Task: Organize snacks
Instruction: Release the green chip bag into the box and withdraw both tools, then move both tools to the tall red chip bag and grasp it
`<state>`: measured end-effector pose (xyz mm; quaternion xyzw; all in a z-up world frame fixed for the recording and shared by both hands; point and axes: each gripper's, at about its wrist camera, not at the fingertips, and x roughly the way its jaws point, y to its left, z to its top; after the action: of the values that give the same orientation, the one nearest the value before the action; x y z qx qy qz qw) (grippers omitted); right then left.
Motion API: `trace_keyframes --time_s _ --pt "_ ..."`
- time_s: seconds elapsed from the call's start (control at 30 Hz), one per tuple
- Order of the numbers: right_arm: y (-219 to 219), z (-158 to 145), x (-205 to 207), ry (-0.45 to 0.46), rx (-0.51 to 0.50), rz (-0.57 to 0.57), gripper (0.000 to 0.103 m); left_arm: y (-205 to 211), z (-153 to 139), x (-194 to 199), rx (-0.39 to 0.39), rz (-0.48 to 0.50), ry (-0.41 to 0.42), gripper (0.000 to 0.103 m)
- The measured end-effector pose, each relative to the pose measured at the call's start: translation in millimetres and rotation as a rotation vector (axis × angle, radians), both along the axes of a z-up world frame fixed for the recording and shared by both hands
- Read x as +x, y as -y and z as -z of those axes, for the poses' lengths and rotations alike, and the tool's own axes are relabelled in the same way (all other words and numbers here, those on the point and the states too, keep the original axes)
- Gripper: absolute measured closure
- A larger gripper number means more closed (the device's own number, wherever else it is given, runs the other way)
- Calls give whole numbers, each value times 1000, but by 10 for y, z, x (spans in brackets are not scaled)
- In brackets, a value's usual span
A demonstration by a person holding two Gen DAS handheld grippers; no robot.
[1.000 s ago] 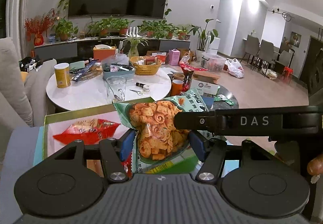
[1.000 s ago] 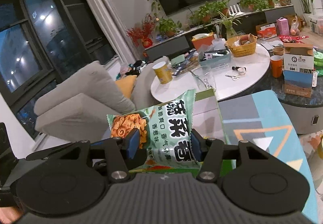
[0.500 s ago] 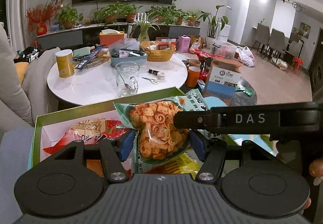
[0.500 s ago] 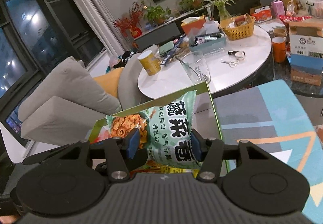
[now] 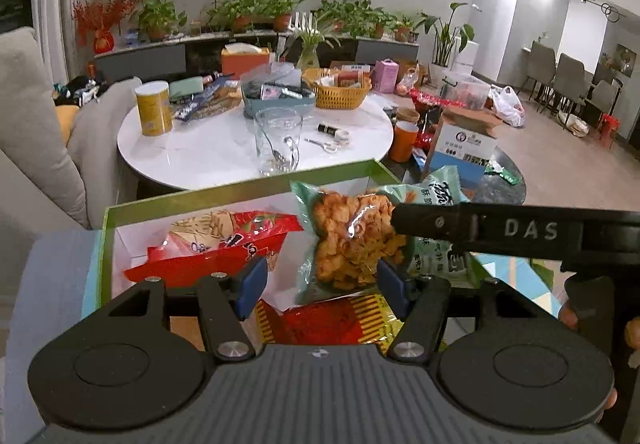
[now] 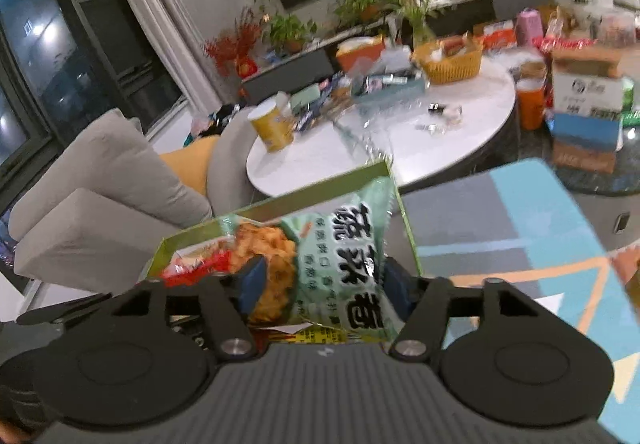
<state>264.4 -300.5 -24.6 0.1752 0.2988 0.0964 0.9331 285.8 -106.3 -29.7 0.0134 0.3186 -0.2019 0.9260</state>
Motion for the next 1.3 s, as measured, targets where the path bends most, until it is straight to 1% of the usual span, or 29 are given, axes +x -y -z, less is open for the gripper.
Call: trace_keyframes --time_s 0.1,0.2,0.27,0.3,0.33,0.5,0.67,0.8,0.97,1.1,1.3 --pt "-11 -97 -98 32 -23 -13 47 -59 -93 -125 -12 -14 15 45" --pt "-10 -150 -156 32 -50 1 47 -156 -186 -258 -28 -31 26 45" --pt "22 -164 -230 28 -42 8 47 -254 -245 -366 -33 -45 40 43" --pt "30 -169 -269 25 -34 5 47 -314 -268 -416 -33 -54 46 40" --pt "39 -173 -322 22 -28 1 47 -382 -286 -468 -33 -70 53 40" --pt "-65 -189 -598 23 -44 -42 47 -671 -263 -647 -38 -140 37 40" --pt "-212 -134 -858 5 -63 -102 47 -980 -91 -832 -38 -205 -11 40" --pt "-331 -90 -992 -14 -67 -141 47 -1114 95 -932 -23 -233 -63 40" --pt "-453 -39 -1090 -41 -54 -169 47 -1193 275 -998 -30 -247 -109 40" --pt "-566 5 -1140 -65 -40 -183 47 -1204 391 -1003 -30 -248 -131 40" --pt "-751 38 -1255 -77 -30 -217 47 -1259 565 -1018 -38 -278 -177 40"
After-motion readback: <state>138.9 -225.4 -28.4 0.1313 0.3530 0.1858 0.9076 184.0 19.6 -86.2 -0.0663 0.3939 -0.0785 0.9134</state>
